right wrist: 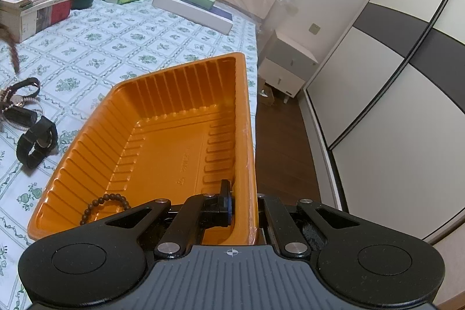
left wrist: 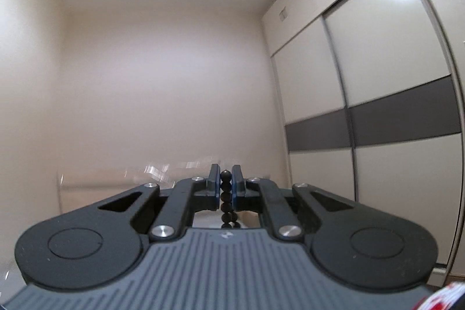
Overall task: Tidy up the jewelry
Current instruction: 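Swing the dangling necklace over the orange tray with the left tool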
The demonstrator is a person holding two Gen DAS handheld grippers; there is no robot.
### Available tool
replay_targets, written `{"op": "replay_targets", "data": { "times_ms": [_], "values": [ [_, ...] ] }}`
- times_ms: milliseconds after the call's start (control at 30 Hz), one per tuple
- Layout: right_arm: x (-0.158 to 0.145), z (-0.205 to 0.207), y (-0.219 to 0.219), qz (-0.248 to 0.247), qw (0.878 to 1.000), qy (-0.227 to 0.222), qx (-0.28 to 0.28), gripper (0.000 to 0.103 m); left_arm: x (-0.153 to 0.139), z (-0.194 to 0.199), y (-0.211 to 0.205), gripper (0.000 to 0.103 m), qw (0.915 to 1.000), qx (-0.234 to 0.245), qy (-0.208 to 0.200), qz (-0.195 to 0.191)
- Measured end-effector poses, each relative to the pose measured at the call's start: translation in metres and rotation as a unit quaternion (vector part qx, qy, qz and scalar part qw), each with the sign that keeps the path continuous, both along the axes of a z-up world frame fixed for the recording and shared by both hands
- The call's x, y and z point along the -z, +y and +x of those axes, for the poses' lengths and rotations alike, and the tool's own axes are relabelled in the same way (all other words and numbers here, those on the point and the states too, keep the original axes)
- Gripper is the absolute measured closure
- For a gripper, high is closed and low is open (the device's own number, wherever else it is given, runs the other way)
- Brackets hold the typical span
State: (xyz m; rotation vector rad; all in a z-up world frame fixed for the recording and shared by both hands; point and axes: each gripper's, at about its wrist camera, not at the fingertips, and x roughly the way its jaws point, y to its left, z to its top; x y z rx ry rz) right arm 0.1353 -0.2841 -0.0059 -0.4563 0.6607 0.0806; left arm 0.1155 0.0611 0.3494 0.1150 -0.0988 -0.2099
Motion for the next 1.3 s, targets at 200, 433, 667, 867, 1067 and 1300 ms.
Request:
{"op": "replay_targets", "data": {
  "times_ms": [200,433,667,867,1067,1300],
  "values": [
    [0.0,-0.003,0.001,0.0,1.0,0.001,-0.001,0.1,0.057,0.019,0.014,0.097,0.9942,-0.015,0.102,0.03],
    [0.001,-0.002,0.004,-0.002,1.0,0.0,-0.004,0.1,0.14,0.044,0.041,0.096,0.9721,-0.042,0.222,0.061],
    [0.002,-0.001,0.002,-0.002,1.0,0.003,-0.001,0.1,0.163,0.05,0.054,0.096,0.9655,-0.043,0.25,0.06],
    [0.002,-0.002,0.0,0.001,1.0,0.002,-0.002,0.1,0.168,0.064,0.036,0.096,0.9544,-0.015,0.282,0.096],
    [0.004,-0.003,0.0,0.002,1.0,0.004,-0.001,0.1,0.257,0.076,0.031,0.092,0.9181,0.002,0.385,0.095],
    [0.005,-0.002,0.0,0.003,1.0,0.005,-0.001,0.1,0.325,0.059,0.065,0.076,0.8941,-0.028,0.442,0.064]
  ]
}}
